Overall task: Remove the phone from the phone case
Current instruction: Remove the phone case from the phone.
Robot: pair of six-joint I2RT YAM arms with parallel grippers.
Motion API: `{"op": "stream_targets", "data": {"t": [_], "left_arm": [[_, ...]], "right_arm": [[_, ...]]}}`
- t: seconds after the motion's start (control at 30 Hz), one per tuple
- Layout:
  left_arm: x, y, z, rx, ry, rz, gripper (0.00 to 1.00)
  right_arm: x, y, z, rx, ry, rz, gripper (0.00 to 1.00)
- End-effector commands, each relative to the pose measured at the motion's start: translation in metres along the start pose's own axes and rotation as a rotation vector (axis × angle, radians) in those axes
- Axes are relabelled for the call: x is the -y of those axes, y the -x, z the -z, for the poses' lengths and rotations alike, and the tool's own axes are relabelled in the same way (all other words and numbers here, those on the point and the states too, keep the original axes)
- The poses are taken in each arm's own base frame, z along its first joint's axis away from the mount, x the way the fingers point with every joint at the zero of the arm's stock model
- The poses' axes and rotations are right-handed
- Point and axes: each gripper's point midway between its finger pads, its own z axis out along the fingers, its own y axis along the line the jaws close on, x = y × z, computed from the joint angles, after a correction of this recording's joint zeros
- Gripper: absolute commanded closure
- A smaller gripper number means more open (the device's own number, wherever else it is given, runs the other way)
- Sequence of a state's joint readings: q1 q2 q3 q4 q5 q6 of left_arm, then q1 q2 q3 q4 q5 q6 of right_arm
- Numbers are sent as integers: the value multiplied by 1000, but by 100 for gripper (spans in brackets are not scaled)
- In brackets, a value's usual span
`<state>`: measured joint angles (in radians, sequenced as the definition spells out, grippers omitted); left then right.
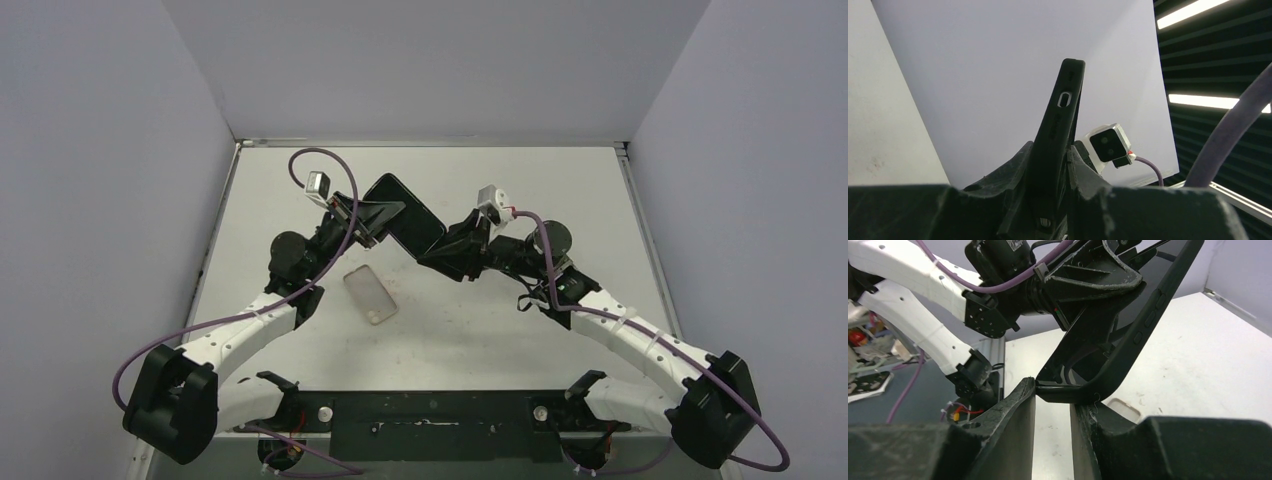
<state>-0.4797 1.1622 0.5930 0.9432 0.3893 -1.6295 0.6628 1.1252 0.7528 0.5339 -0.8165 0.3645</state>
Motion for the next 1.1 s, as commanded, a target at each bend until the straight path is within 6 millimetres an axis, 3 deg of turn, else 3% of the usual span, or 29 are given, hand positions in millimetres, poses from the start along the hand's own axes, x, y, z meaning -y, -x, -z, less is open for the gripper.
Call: {"op": "stream_targets", "data": {"t": [0.0,0.3,0.43,0.63,0.8,1.07], "left_arm": [[38,-21,-2,-91,-87,80,100],[46,-25,-1,-113,-99,73,100],[47,-27,1,-124,-100,57,100],[36,-21,5,-125,-60,-57,100],[18,-12,8,-181,13,-251,100],[-2,-28,12,-418,25,-537,100]], "right_arm": [[57,-43,11,-176,-210,229,76],[93,-46,27,-201,-365,232,70],[96,-42,31,-179,-385,190,68],[78,-38,45,-161,-333,135,52],[53,-33,64,-184,-249,89,37],[8,-27,68,-270,-61,41,33]]}}
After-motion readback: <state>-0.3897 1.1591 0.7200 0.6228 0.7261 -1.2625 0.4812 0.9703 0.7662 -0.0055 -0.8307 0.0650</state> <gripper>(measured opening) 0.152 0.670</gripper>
